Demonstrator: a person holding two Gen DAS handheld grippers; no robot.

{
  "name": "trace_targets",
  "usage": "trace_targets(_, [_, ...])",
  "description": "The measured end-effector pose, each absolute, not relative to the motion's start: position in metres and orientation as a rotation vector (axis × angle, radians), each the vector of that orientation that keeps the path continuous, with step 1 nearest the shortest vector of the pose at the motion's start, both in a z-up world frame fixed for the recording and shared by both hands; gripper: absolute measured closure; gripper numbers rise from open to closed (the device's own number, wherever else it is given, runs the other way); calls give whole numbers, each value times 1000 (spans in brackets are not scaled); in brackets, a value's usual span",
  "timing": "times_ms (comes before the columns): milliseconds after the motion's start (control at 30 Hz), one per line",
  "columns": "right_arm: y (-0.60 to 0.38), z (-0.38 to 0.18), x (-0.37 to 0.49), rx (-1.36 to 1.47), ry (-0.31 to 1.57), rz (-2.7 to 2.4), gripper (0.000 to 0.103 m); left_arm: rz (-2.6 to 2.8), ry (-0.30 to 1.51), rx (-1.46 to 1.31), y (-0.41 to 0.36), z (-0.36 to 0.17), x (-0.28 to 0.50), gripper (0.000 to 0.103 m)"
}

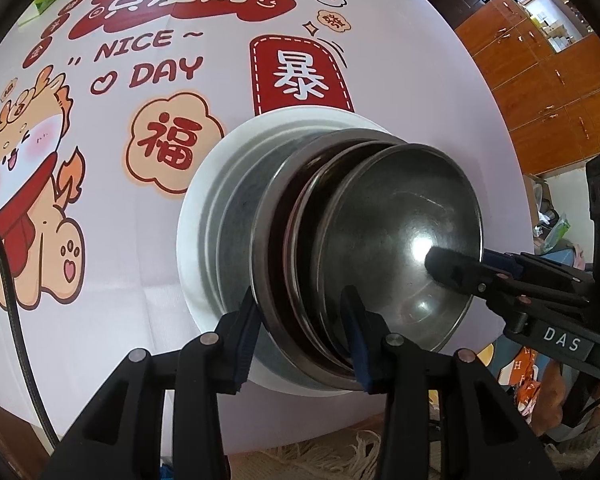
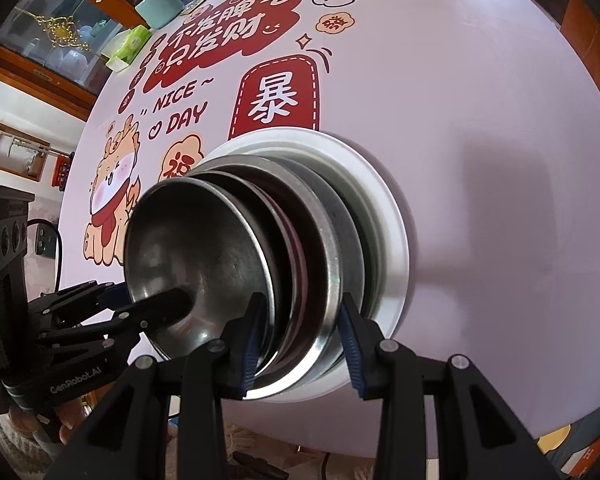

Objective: Organize plates and bowls

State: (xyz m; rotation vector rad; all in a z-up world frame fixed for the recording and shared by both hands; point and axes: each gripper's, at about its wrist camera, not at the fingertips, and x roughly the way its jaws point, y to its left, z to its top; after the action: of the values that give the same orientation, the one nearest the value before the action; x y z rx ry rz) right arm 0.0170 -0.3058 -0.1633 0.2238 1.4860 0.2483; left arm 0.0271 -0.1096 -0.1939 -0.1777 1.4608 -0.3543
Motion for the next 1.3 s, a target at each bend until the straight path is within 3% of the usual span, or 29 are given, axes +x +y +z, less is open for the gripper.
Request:
trace_targets(300, [-304, -157, 16, 186, 1467, 239, 66, -327, 1392, -120, -108, -177, 29, 41])
trace_targets(567, [-310, -138, 9, 175, 1397, 216, 66, -287, 1348, -102, -104, -159, 16, 27])
trace_targets(1067, [-286, -58, -14, 110, 1152, 175, 66, -106, 1129, -17, -79, -77, -16, 25])
trace_targets(1167, [-275, -37, -18, 106, 1096, 169, 66, -58, 1073, -5, -71, -59, -18, 13])
trace_targets(1300, [-262, -18, -22, 116, 1063, 159, 66, -32, 1019, -7, -58, -37, -21, 12])
